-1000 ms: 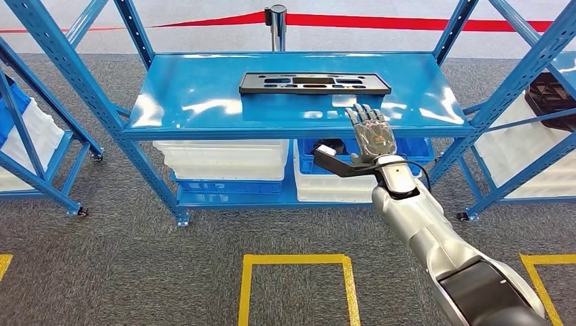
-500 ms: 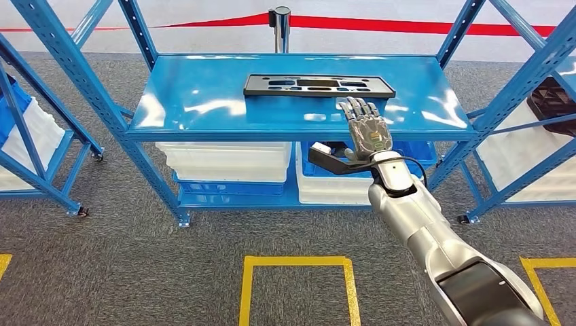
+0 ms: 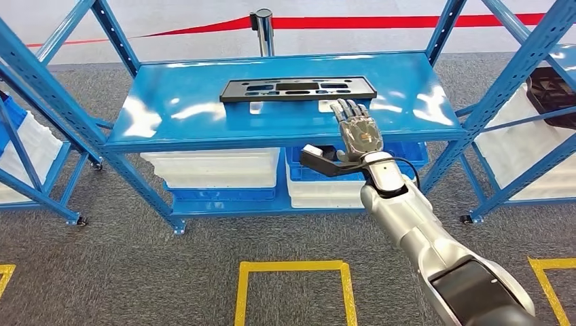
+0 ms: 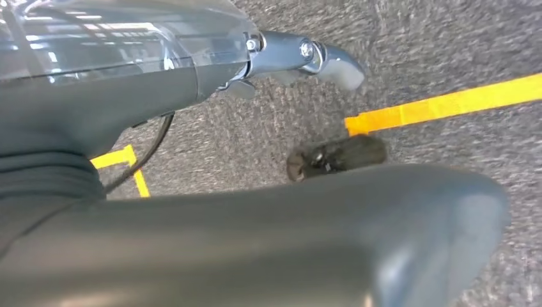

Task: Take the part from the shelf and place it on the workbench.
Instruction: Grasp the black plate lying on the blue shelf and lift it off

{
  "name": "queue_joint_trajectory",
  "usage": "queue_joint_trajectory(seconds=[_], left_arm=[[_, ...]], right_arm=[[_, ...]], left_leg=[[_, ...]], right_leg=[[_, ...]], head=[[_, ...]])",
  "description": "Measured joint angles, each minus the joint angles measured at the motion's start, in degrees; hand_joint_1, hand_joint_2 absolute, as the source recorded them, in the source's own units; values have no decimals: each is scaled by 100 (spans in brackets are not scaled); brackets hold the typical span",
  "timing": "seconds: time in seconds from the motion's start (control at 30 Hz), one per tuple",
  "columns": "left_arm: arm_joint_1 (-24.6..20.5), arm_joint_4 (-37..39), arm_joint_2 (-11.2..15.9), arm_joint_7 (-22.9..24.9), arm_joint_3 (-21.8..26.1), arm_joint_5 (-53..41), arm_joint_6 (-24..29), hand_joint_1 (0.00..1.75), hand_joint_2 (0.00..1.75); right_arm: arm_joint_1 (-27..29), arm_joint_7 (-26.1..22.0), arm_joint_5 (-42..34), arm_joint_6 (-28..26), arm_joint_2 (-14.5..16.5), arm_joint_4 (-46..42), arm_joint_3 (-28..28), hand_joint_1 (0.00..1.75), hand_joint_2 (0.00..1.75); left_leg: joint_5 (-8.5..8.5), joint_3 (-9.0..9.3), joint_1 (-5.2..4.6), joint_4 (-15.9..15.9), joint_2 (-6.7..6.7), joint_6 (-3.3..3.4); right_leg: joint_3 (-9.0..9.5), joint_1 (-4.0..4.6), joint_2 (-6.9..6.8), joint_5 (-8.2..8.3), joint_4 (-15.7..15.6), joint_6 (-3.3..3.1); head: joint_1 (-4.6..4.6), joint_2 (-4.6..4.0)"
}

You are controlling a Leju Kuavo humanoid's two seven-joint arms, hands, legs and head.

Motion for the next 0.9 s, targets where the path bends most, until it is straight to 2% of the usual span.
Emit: queue_joint_trajectory(seconds=[0.07,0.1,0.13,0.17,0.23,0.27,0.33,0.43,0.47,0.53,0.57,0.6,0.63,0.67,0.7,0.73,0.77,0.8,0.9], left_arm=[[28,1,1,39,12,-17,1,0,0],[46,2,1,60,17,-24,1,0,0],[64,2,0,79,22,-28,1,0,0],[79,2,0,90,26,-30,2,0,0],[101,4,1,103,31,-30,2,0,0],[104,5,1,105,33,-30,2,0,0],[107,9,1,110,36,-29,2,0,0],[124,9,-4,107,42,-29,2,0,0],[126,9,-7,104,45,-29,4,0,0],[124,9,-13,98,51,-29,9,0,0],[127,9,-18,97,53,-32,11,0,0],[133,9,-24,95,54,-37,11,0,0],[139,9,-30,95,54,-44,11,0,0],[144,9,-37,93,54,-53,11,0,0],[146,9,-43,93,54,-60,11,0,0],[146,9,-48,92,54,-66,11,0,0],[143,9,-50,90,54,-71,11,0,0],[140,9,-50,89,54,-75,11,0,0],[140,9,-52,85,52,-88,8,0,0]], right_arm=[[-4,108,95,34,17,31,29,0,175],[-6,168,142,65,29,52,50,0,175],[-11,216,176,97,43,74,69,0,175],[-21,244,192,122,61,92,83,0,175],[-56,264,206,147,100,126,95,0,175],[-80,267,209,160,116,144,100,0,175],[-112,270,213,176,137,180,107,0,175],[-139,263,213,169,168,210,128,0,175],[-154,260,212,166,179,218,137,0,175],[-163,258,211,163,189,242,152,0,175],[-149,258,209,163,191,259,157,0,175],[-129,259,207,163,191,276,162,0,175],[-115,260,204,162,191,290,166,0,175],[-110,262,201,161,191,298,169,0,175],[-115,263,199,160,191,303,172,0,175],[-122,264,197,157,191,306,175,0,175],[-131,264,196,155,192,309,179,0,175],[-132,265,195,151,194,313,183,0,175],[-130,274,190,141,186,326,193,0,175]], left_leg=[[-226,-433,-21,779,0,4],[-211,-571,-28,957,0,13],[-79,-599,-35,899,0,27],[148,-517,-43,615,-1,46],[582,-240,-77,-133,-5,95],[659,-125,-96,-406,-8,115],[604,-43,-125,-582,-23,143],[548,15,-98,-672,-30,204],[538,41,-82,-696,-26,229],[506,78,-72,-709,-20,274],[490,94,-70,-709,-22,285],[471,115,-67,-708,-26,290],[449,141,-61,-703,-32,284],[423,173,-50,-696,-38,268],[392,208,-39,-687,-42,242],[362,237,-39,-677,-46,207],[338,254,-45,-667,-48,175],[326,266,-55,-669,-49,145],[315,303,-62,-705,-40,79]], right_leg=[[70,32,-1,-55,2,-60],[107,48,3,-85,3,-75],[151,60,13,-120,4,-81],[206,68,23,-159,4,-82],[309,85,42,-246,-2,-61],[334,97,45,-278,-8,-41],[344,109,45,-303,-46,4],[328,87,26,-381,2,76],[231,86,20,-482,195,94],[-178,86,14,-765,908,106],[-413,83,14,-860,1273,111],[-592,80,14,-860,1505,116],[-673,76,14,-734,1517,122],[-645,72,11,-499,1303,127],[-536,68,5,-215,931,131],[-408,72,-2,-2,569,140],[-295,77,-4,117,276,135],[-230,84,-3,149,116,127],[-180,89,16,101,44,47]], head=[[-63,0],[-74,0],[-77,0],[-79,0],[-91,0],[-99,0],[-104,0],[-82,0],[-61,0],[-14,0],[10,0],[32,0],[56,0],[80,0],[102,0],[122,0],[136,0],[140,0],[99,0]])
